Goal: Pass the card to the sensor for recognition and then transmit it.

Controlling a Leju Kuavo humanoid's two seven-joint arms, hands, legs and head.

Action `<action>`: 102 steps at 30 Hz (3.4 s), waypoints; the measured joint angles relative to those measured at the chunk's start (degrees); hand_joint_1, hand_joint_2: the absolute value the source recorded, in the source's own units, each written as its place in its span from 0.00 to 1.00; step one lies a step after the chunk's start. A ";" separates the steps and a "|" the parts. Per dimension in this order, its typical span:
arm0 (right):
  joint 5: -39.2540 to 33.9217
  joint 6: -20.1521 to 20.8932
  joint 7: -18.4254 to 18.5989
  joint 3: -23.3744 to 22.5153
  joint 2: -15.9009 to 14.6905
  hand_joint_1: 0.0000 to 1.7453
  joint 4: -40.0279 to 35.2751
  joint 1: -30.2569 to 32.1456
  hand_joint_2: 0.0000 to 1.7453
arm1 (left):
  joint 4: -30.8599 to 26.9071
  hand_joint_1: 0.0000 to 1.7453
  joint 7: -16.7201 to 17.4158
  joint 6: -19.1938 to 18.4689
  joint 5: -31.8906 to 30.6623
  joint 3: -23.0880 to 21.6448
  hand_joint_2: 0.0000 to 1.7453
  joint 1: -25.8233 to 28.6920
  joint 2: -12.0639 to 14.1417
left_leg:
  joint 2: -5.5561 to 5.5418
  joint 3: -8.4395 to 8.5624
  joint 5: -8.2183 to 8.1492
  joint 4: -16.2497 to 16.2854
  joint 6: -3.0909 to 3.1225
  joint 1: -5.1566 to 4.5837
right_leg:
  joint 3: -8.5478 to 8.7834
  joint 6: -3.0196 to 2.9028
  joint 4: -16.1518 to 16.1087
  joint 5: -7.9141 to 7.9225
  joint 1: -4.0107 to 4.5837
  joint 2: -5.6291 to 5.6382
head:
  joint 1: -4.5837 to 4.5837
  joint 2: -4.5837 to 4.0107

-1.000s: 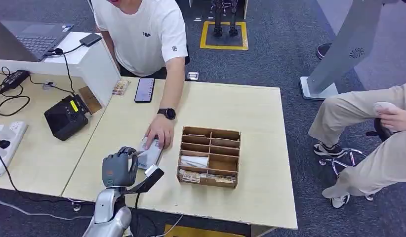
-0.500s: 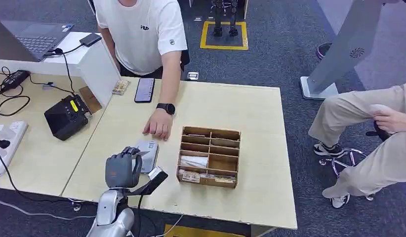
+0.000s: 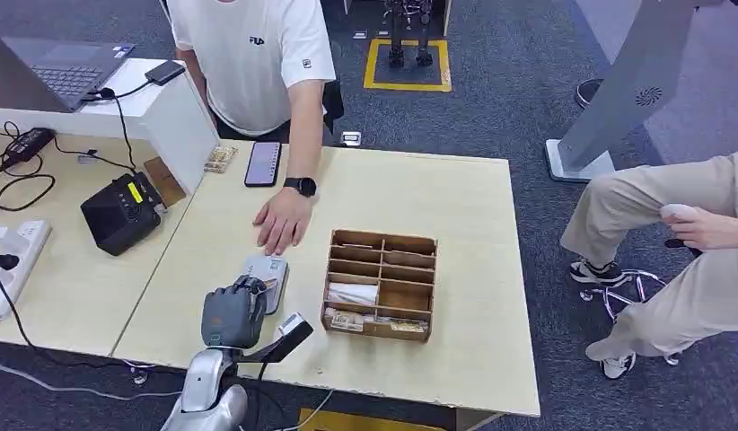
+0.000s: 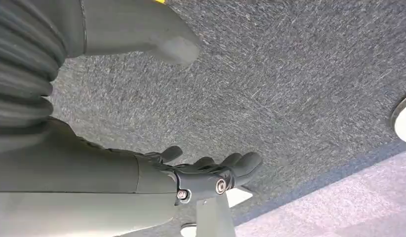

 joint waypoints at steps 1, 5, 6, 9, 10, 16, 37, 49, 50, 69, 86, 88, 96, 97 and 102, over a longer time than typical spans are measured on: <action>-0.02 0.00 0.04 0.00 0.00 0.00 0.00 0.00 1.00 | 0.44 1.00 0.22 -0.29 0.00 -0.24 1.00 -0.22 0.13 | 0.00 0.02 0.00 0.00 0.00 0.00 | 0.03 0.00 0.00 0.00 0.00 0.00 | 0.00 0.00; -0.02 0.00 0.09 0.00 0.00 0.00 0.00 0.00 1.00 | 1.68 1.00 0.37 -0.48 0.00 -0.72 1.00 -0.88 0.35 | 0.00 0.07 0.00 -0.01 0.00 0.00 | 0.09 0.00 0.00 0.00 0.00 -0.01 | 0.00 0.00; -0.04 0.00 0.02 0.00 0.00 0.00 0.00 0.00 1.00 | 1.95 1.00 0.46 -0.61 0.00 -0.81 1.00 -0.98 0.42 | 0.00 0.08 0.00 -0.01 0.00 0.00 | 0.10 0.00 0.00 0.00 0.00 -0.01 | 0.00 0.00; -0.09 0.00 -0.24 0.00 0.00 0.00 0.11 0.00 1.00 | 2.91 1.00 1.01 -2.36 0.00 -1.57 1.00 -1.27 0.74 | -0.01 0.16 0.00 -0.01 0.00 0.00 | 0.17 0.00 0.00 0.00 0.00 -0.01 | 0.00 0.00; -0.09 0.00 -0.24 0.00 0.00 0.00 0.11 0.00 1.00 | 3.06 1.00 1.23 -2.71 0.00 -1.82 1.00 -1.46 0.81 | -0.03 0.18 0.00 -0.01 0.00 0.00 | 0.21 0.00 0.00 0.00 0.00 -0.04 | 0.00 0.00; -0.09 0.00 -0.31 0.00 0.00 0.00 0.15 0.00 1.00 | 4.20 1.00 1.82 -4.33 1.80 -3.54 1.00 -2.24 1.31 | -0.09 0.25 0.00 -0.02 0.00 -0.01 | 0.32 0.01 0.00 -0.01 0.00 -0.11 | 0.00 0.00; 1.07 0.00 -1.01 0.02 0.00 0.00 -0.02 -0.02 1.00 | -12.13 1.00 -11.01 -2.32 41.05 -3.32 1.00 -4.19 -2.69 | -0.15 0.15 0.05 0.01 0.05 0.01 | 0.16 0.00 0.00 0.00 0.01 -0.14 | 0.00 0.00; 2.99 0.00 -0.98 0.02 0.00 0.00 0.00 -0.03 1.00 | -10.66 1.00 -10.01 -2.51 45.03 -3.32 1.00 -9.22 -2.58 | -0.14 0.11 0.05 0.01 0.05 0.00 | 0.13 0.01 0.00 0.00 0.00 -0.14 | 0.00 0.00; 2.99 0.00 -1.00 0.02 0.00 0.00 0.00 -0.03 1.00 | -10.51 1.00 -10.01 -2.51 45.01 -3.32 1.00 -9.35 -2.58 | -0.13 0.10 0.05 0.01 0.05 0.00 | 0.13 0.01 0.00 0.00 0.00 -0.14 | 0.00 0.00; 4.98 0.00 -0.96 0.02 0.00 0.00 0.13 -0.06 1.00 | -1.77 0.79 -8.83 -0.48 45.51 -3.15 1.00 -17.42 -2.14 | -0.14 0.06 0.06 0.01 0.06 -0.01 | 0.09 0.01 0.00 0.00 0.00 -0.12 | 0.00 0.00; 4.61 0.00 -0.02 0.02 -0.09 0.00 0.07 -0.05 1.00 | -4.24 0.00 -11.39 0.70 46.16 -4.68 1.00 -16.90 -2.51 | -0.12 0.03 0.05 0.02 0.06 0.00 | 0.04 0.01 -0.01 0.00 0.01 -0.09 | 0.00 0.00; 4.11 0.00 -0.09 0.02 -0.09 0.00 0.07 -0.05 1.00 | -7.29 0.00 -12.63 2.29 43.16 -5.38 1.00 -15.59 -2.38 | -0.11 0.01 0.05 0.02 0.06 0.00 | 0.04 0.01 -0.01 0.00 0.00 -0.09 | 0.00 0.00; 2.84 0.00 -0.15 0.02 -0.09 0.00 -0.07 -0.04 1.00 | -21.53 0.00 -20.85 3.19 32.00 -5.47 1.00 -6.85 -2.58 | -0.07 0.00 -0.03 0.01 0.06 -0.01 | -0.01 0.05 -0.03 -0.05 0.00 -0.05 | 0.00 0.00; 2.73 0.00 -0.09 0.02 -0.09 0.00 -0.13 -0.03 1.00 | -23.17 0.00 -21.68 3.23 32.13 -5.55 1.00 -5.66 -2.58 | -0.07 -0.01 -0.04 0.01 0.06 -0.01 | -0.01 0.05 -0.03 -0.05 0.00 -0.05 | -0.02 0.00; 1.75 0.00 -0.07 0.02 -0.07 0.00 -0.46 -0.04 1.00 | -30.91 0.00 -25.04 1.83 37.99 -7.83 1.00 0.07 -1.51 | -0.06 -0.01 -0.04 0.01 0.06 0.00 | -0.02 0.04 -0.03 -0.06 0.00 -0.04 | 0.00 0.00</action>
